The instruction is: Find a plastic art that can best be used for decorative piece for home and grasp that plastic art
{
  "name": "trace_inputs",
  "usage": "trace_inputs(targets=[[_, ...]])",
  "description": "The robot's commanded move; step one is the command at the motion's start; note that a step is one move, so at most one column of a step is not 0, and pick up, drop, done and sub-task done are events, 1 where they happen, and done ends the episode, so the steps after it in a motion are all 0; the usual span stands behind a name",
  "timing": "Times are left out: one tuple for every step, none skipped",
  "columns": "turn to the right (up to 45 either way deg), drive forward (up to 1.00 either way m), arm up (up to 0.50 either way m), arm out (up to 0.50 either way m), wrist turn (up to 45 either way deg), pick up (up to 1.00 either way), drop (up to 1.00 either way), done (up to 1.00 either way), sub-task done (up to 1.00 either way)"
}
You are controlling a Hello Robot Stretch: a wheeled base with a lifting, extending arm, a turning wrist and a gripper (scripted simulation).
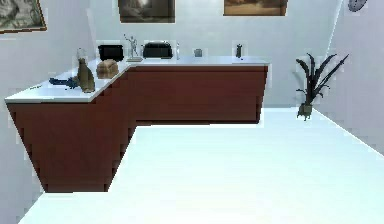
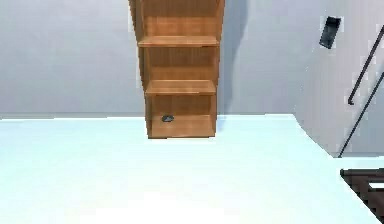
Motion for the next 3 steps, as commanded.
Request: trace_inputs(targets=[[0.0,0.55,0.00,0.00,0.0,0.00,0.00,0.00,0.00],[-12.0,0.00,0.00,0.00,0.0,0.00,0.00,0.00,0.00],[0.0,1.00,0.00,0.00,0.0,0.00,0.00,0.00,0.00]])
